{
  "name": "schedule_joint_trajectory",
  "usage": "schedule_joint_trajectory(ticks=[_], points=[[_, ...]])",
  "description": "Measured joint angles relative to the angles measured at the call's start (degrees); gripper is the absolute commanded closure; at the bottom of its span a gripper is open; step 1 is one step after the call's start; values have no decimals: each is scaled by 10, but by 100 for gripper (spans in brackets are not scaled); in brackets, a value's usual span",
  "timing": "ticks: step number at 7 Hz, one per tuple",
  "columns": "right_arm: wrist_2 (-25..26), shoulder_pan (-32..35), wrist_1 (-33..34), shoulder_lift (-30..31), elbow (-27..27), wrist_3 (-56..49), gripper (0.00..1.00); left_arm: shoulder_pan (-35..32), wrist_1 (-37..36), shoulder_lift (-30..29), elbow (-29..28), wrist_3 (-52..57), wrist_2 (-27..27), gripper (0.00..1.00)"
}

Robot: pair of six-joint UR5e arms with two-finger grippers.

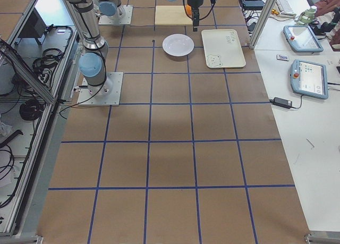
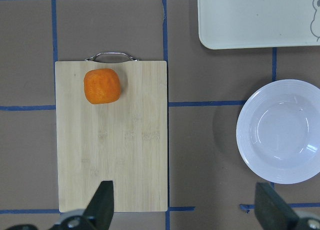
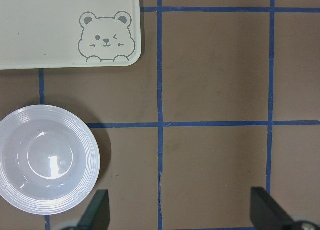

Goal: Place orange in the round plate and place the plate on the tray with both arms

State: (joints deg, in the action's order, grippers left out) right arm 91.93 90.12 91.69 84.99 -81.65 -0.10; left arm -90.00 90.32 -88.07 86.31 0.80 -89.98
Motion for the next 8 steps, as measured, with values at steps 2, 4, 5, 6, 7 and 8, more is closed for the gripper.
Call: schedule_joint_trajectory(ticks=[2, 4, 5, 6, 7, 8], points=[[0, 0, 0, 0, 0, 0, 0, 0, 0, 0, 0, 3, -2, 0], [0, 0, 0, 0, 0, 0, 0, 0, 1, 0, 1, 4, -6, 0], [0, 0, 0, 0, 0, 0, 0, 0, 1, 0, 1, 4, -6, 0], [0, 0, 0, 0, 0, 0, 0, 0, 0, -1, 1, 3, -6, 0], [0, 0, 0, 0, 0, 0, 0, 2, 2, -4, 1, 2, -8, 0], [0, 0, 0, 0, 0, 0, 0, 8, 5, -11, -2, 1, -11, 0]])
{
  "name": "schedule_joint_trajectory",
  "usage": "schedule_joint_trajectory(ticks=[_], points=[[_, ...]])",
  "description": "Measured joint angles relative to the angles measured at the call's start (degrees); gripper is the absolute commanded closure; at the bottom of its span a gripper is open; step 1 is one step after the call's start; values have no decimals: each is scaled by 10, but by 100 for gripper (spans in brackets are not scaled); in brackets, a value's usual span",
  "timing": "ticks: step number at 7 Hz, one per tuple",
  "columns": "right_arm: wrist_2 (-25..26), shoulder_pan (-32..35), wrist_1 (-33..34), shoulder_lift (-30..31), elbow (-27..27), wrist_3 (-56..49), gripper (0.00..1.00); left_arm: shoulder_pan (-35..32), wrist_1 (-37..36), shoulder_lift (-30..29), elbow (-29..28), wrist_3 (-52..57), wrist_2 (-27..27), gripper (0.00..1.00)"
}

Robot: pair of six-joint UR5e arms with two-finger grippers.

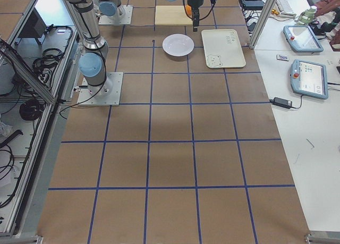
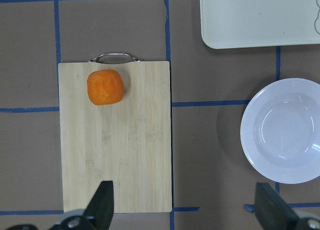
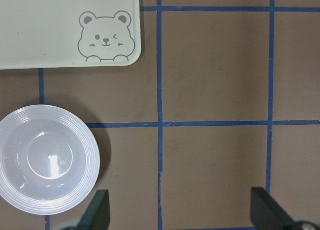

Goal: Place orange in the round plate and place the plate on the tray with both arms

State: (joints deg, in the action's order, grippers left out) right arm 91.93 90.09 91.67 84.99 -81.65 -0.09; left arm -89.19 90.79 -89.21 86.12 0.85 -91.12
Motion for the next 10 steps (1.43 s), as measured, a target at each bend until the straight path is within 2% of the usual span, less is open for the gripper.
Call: schedule_joint_trajectory(ticks=[2, 6, 8, 10], points=[[0, 0, 0, 0, 0, 0, 0, 16, -15, -51, -7, 2, -6, 0], [-5, -1, 3, -1, 0, 1, 0, 30, -127, -242, 7, 13, -81, 0], [-7, -1, 6, -1, 0, 1, 0, 44, -135, -289, 23, 27, -120, 0], [-8, -1, 6, -1, -1, 1, 0, 48, -136, -306, 31, 37, -132, 18]])
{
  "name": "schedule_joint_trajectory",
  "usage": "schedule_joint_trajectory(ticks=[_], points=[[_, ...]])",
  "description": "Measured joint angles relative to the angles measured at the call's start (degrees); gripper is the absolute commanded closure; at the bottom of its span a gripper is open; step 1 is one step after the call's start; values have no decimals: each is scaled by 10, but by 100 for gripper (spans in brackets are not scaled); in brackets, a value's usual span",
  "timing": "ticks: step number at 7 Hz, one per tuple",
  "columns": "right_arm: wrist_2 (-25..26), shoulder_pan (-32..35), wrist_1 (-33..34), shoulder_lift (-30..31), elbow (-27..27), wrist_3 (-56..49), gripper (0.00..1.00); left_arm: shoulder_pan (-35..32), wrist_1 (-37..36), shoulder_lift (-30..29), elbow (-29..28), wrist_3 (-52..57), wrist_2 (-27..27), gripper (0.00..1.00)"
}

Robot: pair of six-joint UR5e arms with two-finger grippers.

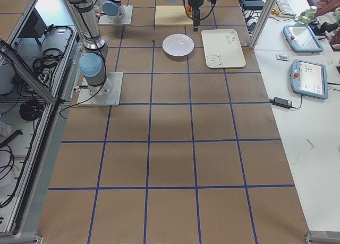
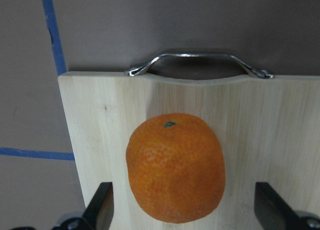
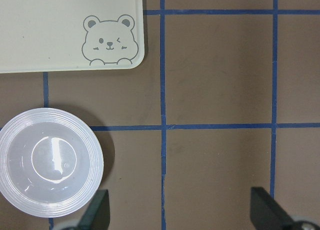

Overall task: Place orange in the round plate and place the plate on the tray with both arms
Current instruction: 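Lower the left gripper onto the orange on the cutting board and grasp it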

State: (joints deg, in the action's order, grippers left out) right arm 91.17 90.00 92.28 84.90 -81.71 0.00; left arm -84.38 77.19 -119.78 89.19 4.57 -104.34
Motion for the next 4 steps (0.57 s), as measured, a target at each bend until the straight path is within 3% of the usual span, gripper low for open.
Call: schedule_joint_trajectory(ticks=[2, 3, 4], points=[[1, 0, -3, 0, 0, 0, 0, 1, -1, -7, 9, 19, 0, 63], [1, 0, -4, 0, 1, 0, 0, 1, -3, -7, 8, 30, -1, 70], [2, 0, -4, 1, 0, 0, 0, 0, -8, -4, 6, 32, 1, 70]])
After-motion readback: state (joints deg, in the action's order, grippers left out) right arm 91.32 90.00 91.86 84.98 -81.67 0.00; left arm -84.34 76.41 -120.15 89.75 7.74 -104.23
